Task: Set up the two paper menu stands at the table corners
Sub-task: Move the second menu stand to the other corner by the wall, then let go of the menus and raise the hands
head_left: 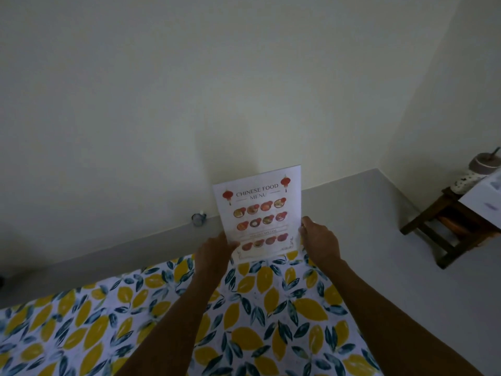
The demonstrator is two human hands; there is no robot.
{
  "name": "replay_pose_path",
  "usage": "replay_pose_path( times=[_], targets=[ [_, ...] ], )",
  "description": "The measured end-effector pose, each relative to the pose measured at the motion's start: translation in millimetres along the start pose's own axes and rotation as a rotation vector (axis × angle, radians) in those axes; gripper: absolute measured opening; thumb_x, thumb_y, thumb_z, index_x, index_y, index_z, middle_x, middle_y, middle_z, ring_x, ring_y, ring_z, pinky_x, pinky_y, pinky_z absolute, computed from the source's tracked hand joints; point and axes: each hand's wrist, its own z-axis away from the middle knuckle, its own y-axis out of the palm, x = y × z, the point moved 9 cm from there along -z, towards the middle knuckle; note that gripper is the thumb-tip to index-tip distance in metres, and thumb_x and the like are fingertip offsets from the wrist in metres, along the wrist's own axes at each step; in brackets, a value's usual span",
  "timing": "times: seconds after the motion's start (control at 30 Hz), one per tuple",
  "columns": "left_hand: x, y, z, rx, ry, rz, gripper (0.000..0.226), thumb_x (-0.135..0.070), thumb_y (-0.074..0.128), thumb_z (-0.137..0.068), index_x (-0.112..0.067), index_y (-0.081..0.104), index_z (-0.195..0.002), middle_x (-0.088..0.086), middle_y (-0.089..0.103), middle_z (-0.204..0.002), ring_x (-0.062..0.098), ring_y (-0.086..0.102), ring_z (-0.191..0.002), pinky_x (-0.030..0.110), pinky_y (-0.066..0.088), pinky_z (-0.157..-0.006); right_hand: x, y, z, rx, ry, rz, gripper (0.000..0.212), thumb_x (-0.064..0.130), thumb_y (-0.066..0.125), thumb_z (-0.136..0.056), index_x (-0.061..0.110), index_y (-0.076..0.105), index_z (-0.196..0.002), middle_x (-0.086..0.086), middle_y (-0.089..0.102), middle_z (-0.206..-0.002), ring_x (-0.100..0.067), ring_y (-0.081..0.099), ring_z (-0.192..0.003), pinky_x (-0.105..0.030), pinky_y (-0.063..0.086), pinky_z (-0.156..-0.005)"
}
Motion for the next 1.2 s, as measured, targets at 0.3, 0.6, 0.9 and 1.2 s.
replay_pose_path(
  times=[0.3, 0.6, 0.9, 1.2],
  targets=[
    [8, 14, -4, 0.007, -0.103, 0.182, 0.064, -0.052, 0.053, -0.095, -0.013, 0.028, -0.139, 0.004, 0.071, -0.096, 0.019, 0.067, -0.067, 0.033, 0.057, -0.057, -4, 8, -8, 0.049, -0.035, 0.013, 0.031, 0.036, 0.034, -0.105, 0.014, 0.055, -0.112, -0.014, 0.068, -0.093, -0.033, 0.066, -0.077, -0.036, 0.048, -0.065],
    [7, -2, 11, -0.02, -0.057, 0.051, 0.076, -0.065, 0.048, -0.091, -0.01, 0.03, -0.141, 0.012, 0.063, -0.128, 0.028, 0.067, -0.104, 0.042, 0.057, -0.085, -8, -7, 6, 0.144, 0.068, 0.222, 0.061, 0.059, 0.025, -0.101, 0.013, 0.046, -0.135, -0.016, 0.066, -0.121, -0.035, 0.062, -0.109, -0.046, 0.05, -0.086],
    [18, -77, 28, -0.119, 0.014, -0.217, 0.103, -0.086, 0.005, -0.082, -0.016, 0.02, -0.156, 0.009, 0.01, -0.166, 0.028, 0.003, -0.153, 0.053, -0.002, -0.122, 5, -83, 31, 0.218, 0.168, 0.335, 0.087, 0.08, 0.008, -0.087, 0.031, 0.005, -0.158, -0.01, 0.012, -0.168, -0.042, 0.017, -0.15, -0.064, 0.016, -0.115],
    [18, -234, 75, -0.271, 0.073, -0.23, 0.099, -0.085, 0.006, -0.084, -0.018, 0.021, -0.156, 0.007, 0.015, -0.166, 0.024, 0.007, -0.153, 0.053, 0.003, -0.122, 108, -211, 76, 0.069, 0.167, 0.304, 0.092, 0.085, 0.009, -0.083, 0.033, 0.003, -0.159, -0.005, 0.01, -0.169, -0.041, 0.015, -0.151, -0.065, 0.012, -0.116]
  ],
)
